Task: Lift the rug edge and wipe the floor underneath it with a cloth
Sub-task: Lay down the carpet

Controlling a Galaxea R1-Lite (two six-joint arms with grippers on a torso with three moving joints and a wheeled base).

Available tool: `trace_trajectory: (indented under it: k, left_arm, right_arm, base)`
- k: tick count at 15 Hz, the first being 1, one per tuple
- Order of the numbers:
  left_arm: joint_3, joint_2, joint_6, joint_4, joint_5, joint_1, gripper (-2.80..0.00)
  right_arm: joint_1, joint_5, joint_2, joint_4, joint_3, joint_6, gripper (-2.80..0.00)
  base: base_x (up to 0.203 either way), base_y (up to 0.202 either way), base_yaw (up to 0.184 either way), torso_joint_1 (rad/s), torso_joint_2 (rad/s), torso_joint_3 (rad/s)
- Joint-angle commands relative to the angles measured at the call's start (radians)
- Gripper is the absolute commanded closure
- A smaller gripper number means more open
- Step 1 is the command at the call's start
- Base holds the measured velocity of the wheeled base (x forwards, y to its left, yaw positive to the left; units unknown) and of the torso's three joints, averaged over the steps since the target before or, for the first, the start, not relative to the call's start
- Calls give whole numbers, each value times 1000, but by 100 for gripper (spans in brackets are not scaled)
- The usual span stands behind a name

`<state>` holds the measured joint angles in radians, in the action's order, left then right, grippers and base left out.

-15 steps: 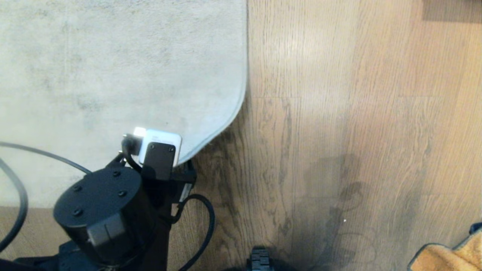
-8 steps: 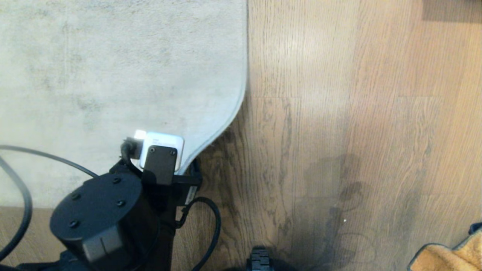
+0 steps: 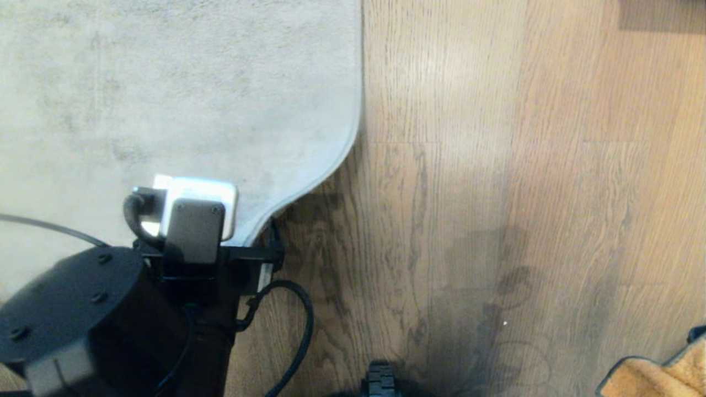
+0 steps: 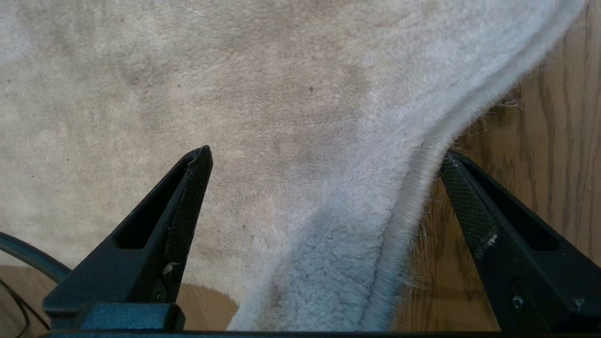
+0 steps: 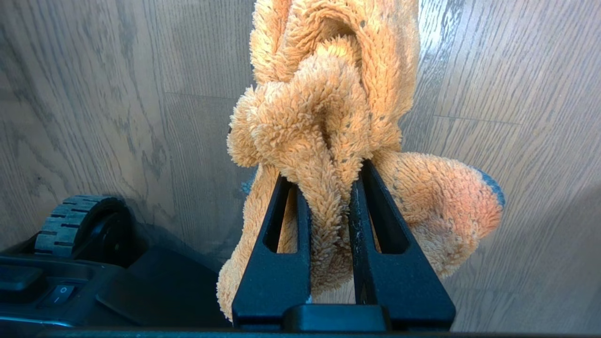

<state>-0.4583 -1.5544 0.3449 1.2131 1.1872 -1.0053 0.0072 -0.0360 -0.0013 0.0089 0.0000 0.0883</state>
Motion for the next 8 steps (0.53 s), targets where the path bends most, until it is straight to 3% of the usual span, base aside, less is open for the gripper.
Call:
trace_trajectory:
  k: [1,8]
  left_arm:
    - [8,46,2,6,8,-1,-280]
    - [129,211,2,1,8,4,-280]
  right_arm:
    - [0,-1,1,0,0,1,0]
    - [0,-1,1,0,0,1,0]
  base:
    - [0,0,0,0,0,0]
    - [0,0,0,0,0,0]
